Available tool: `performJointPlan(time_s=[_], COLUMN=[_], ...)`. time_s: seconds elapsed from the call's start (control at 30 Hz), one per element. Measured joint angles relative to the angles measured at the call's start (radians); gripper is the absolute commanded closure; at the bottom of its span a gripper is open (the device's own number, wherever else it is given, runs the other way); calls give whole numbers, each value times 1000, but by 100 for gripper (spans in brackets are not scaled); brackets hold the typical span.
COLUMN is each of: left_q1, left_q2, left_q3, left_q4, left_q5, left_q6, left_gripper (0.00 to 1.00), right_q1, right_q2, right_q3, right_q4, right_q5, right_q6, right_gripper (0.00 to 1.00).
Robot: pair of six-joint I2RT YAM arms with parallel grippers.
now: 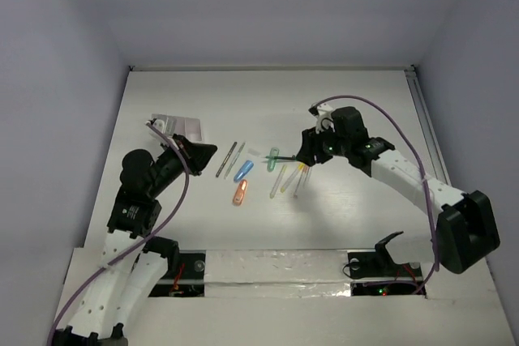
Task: Sort the stationery into containers
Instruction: Pick up the pen from the center of the board.
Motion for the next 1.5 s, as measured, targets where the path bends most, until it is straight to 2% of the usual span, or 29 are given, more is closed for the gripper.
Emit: performJointPlan(time_s=[0.1, 0.2, 0.27, 0.33, 0.37, 0.47, 0.83, 1.23, 1.43, 1.5], left_q1=[-5, -5, -5, -5, -5, -5, 9, 31, 37, 39], left_q2=[70, 118, 140, 155, 159, 158, 158, 158, 158, 159], left_q3=[42, 53, 53, 53, 53, 53, 53, 53, 53, 53], left_q4=[17, 52, 55, 53, 51, 48, 42, 42, 42, 42], left_q5=[3, 3, 4, 2, -1, -14, -30, -29, -27, -27], left_q6=[-3, -3, -2, 5, 11, 28, 54, 54, 54, 54], left_gripper=[100, 92, 90, 88, 88, 88, 86, 86, 86, 86], right_q1=[34, 66, 77, 82, 82, 81, 81, 82, 82, 84], right_q2=[86, 193, 255, 312, 340, 409, 570, 611, 647, 650], right_q3=[34, 100, 143, 187, 211, 264, 370, 388, 389, 393], right_q4=[39, 50, 57, 60, 59, 57, -19, -85, -98, -101], right_q5=[-7, -1, 4, 7, 9, 16, 27, 6, -7, -8], right_q6=[-75, -159, -204, -241, -259, -301, -390, -427, -433, -433], right_gripper=[60, 68, 66, 60, 53, 49, 50, 50, 54, 59])
